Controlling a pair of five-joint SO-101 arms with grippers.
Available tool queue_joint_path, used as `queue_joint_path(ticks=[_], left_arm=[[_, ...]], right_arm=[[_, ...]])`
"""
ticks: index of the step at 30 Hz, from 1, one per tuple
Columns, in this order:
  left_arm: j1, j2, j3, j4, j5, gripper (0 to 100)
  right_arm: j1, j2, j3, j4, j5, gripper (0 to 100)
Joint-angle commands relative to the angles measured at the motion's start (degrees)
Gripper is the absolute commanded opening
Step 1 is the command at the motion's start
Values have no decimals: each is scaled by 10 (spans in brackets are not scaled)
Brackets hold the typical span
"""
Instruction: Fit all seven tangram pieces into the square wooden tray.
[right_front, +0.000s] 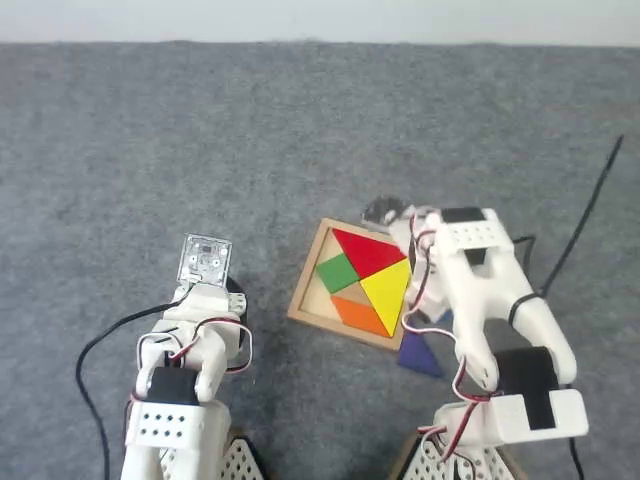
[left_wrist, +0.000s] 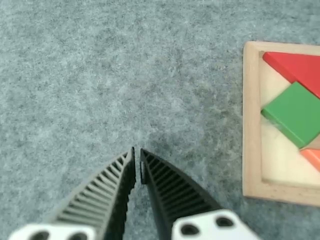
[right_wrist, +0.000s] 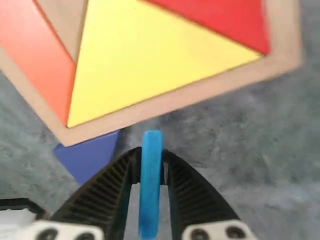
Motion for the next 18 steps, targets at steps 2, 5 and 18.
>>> queue_joint_path(ticks=[2,5,18], left_arm=[[-3,-7,-5,1,3,14],[-3,-7,-5,1,3,14],[-3,-7,-5,1,3,14]], right_arm=[[-12,-1,-143,94,-56,7],[-56,3,-199,113,-77,7],[-197,115,-367,75,-298,8]])
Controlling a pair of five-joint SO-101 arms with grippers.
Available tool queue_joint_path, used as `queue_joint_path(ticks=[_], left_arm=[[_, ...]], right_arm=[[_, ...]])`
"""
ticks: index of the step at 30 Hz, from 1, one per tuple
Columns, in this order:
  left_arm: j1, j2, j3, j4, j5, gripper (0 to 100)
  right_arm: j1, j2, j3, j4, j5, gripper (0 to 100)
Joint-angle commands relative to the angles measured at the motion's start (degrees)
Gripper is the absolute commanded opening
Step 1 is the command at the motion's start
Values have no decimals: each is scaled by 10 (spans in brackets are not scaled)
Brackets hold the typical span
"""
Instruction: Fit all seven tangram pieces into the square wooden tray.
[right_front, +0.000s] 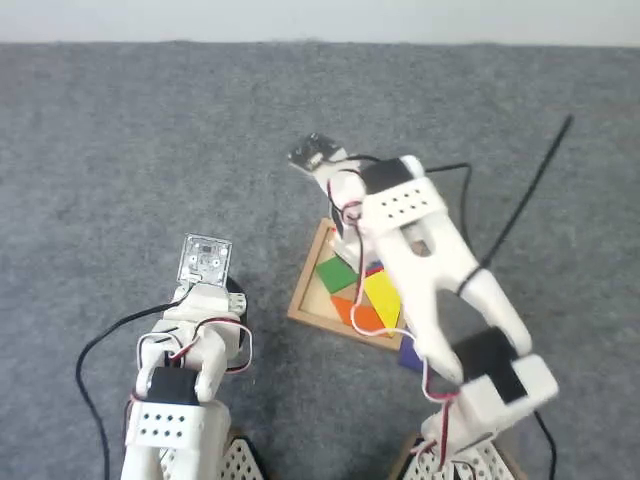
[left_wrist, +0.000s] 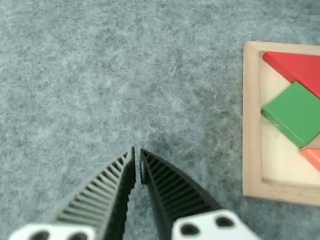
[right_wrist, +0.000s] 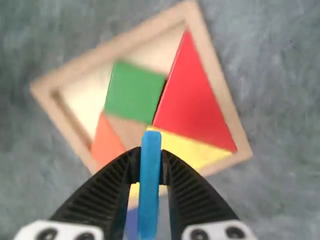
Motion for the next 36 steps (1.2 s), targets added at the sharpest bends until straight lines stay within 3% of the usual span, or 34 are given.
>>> queue_joint_path(ticks=[1,4,11,17,21,28,36], left_arm=[[-3,-7,-5,1,3,14],[-3,-7,-5,1,3,14],[-3,-7,-5,1,3,14],[-3,-7,-5,1,3,14],[-3,-7,-5,1,3,14],[-3,-7,-5,1,3,14],[-3,-7,-5,1,3,14]], right_arm=[[-18,51,-80,-32,-100,8],[-30,104,-110,-49,-95,8],[-65,216,-205,-13,215,8],[-75,253,-238,20,321,8],[-72,255,-238,22,340,27],[-73,250,-249,24,338,215],[-70,250,-327,61,293,203]])
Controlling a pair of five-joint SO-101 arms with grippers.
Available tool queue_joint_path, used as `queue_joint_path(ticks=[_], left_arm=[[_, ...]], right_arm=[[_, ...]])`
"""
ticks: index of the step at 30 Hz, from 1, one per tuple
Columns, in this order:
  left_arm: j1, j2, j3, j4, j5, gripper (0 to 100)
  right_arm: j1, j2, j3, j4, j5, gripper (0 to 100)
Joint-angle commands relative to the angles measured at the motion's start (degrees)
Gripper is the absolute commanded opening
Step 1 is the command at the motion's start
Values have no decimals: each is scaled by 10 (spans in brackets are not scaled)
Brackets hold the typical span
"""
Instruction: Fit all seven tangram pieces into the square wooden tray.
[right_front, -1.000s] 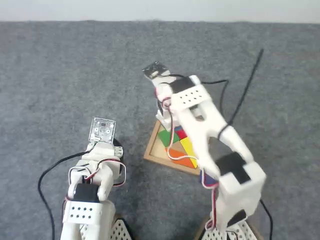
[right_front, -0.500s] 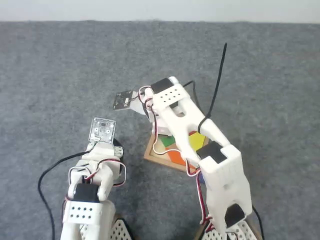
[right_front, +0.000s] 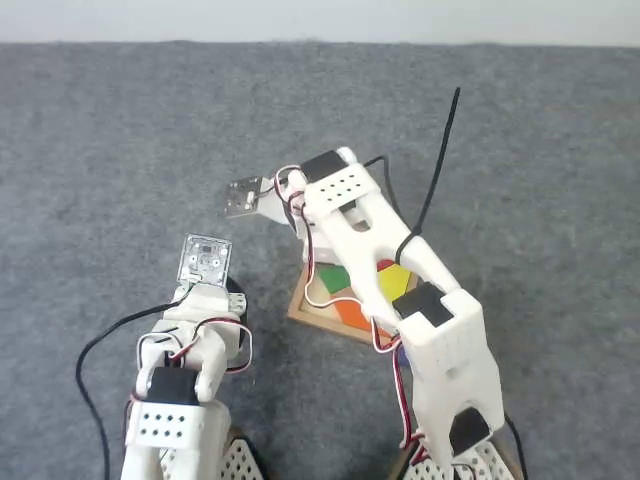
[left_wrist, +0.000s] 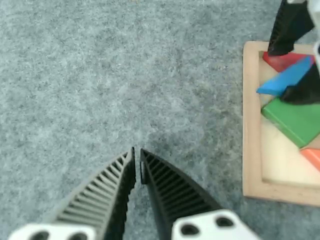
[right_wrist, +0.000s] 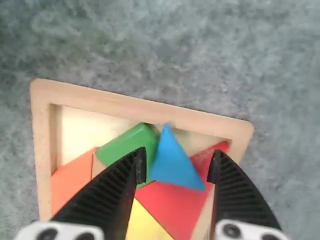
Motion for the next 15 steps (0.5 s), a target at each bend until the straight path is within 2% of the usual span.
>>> queue_joint_path(ticks=[1,9,15], left_arm=[[-3,-7,-5,1,3,14],[-3,-7,-5,1,3,14],[-3,-7,-5,1,3,14]], right_arm=[[2,-12,-107,51,-48,203],[43,-42,-294,141,-175,180],[52,-121,-260,139,-236,121]])
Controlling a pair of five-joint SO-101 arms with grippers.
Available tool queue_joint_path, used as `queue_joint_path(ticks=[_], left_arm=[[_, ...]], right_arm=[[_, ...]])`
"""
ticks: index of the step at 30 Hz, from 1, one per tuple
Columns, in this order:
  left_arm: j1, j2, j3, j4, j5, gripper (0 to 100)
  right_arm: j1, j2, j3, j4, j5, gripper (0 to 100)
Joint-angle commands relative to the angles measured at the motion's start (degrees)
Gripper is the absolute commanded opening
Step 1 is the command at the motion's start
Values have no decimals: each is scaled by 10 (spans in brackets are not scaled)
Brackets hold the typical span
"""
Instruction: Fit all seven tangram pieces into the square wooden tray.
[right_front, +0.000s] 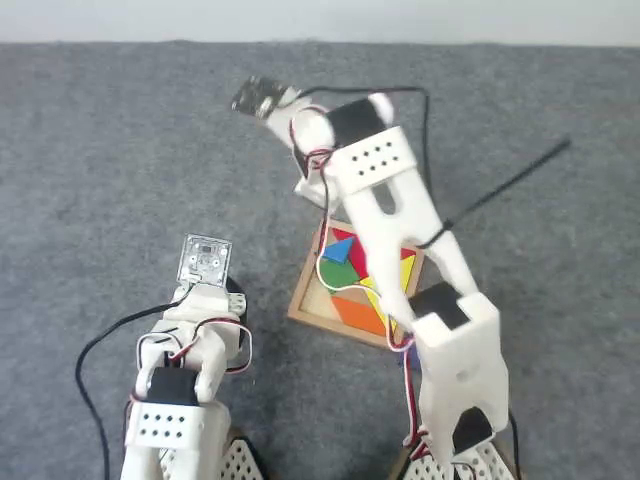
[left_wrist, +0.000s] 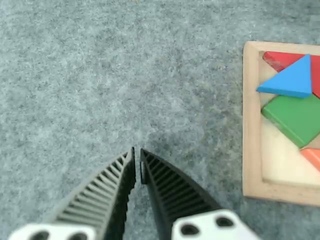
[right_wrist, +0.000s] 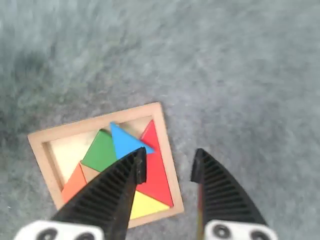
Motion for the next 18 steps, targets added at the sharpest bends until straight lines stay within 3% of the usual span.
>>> queue_joint_path(ticks=[1,7,14,16,18], left_arm=[[-3,-7,-5,1,3,14],[-3,-7,-5,1,3,14],[-3,-7,-5,1,3,14],[-3,-7,-5,1,3,14],[-3,-7,-5,1,3,14]], right_arm=[[11,-95,19,-5,-35,118],[11,-216,213,-101,-54,117],[26,-346,625,-383,-78,76],[43,-369,701,-470,-117,8],[56,-378,743,-516,-139,17]])
